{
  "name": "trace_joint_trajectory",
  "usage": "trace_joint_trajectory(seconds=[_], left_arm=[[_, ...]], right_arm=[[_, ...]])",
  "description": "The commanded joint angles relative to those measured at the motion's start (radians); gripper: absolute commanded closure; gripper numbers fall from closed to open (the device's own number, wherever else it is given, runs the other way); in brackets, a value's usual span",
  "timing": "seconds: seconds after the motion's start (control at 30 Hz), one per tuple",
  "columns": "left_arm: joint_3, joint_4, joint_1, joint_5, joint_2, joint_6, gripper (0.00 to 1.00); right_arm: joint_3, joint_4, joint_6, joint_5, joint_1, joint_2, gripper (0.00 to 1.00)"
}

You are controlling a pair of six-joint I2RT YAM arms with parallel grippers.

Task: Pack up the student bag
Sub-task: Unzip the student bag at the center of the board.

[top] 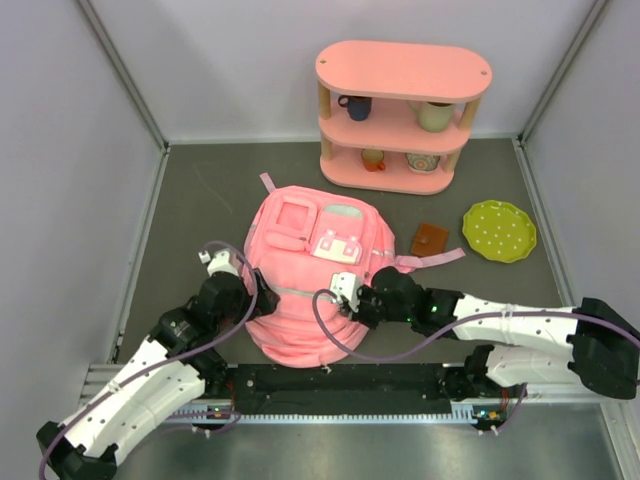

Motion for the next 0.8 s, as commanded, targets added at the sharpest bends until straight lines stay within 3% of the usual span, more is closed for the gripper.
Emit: trace_joint_trajectory(seconds=[0.0, 0.13, 0.37, 0.6, 0.77], left_arm=[[-0.006, 0.083, -0.004, 0.043, -0.024, -0.06, 0.02], [-0.018, 0.083, -0.004, 0.043, -0.05, -0.09, 0.02], [-0.043, 0.1, -0.005, 0.058, -0.09, -0.133, 0.01], [-0.054, 0.114, -0.005, 0.064, -0.116, -0.152, 0.02], [-0.067, 0.125, -0.005, 0.048, -0.151, -0.174, 0.02]], right_arm=[[0.192, -0.188, 0.162, 0.215, 0.11, 0.023, 1.0], [0.293, -0.331, 0.333, 0.409, 0.205, 0.1, 1.0], [0.417, -0.354, 0.503, 0.59, 0.385, 0.255, 1.0], [0.533, -0.348, 0.748, 0.667, 0.417, 0.352, 1.0], [0.529, -0.26, 0.88, 0.718, 0.417, 0.379, 1.0]])
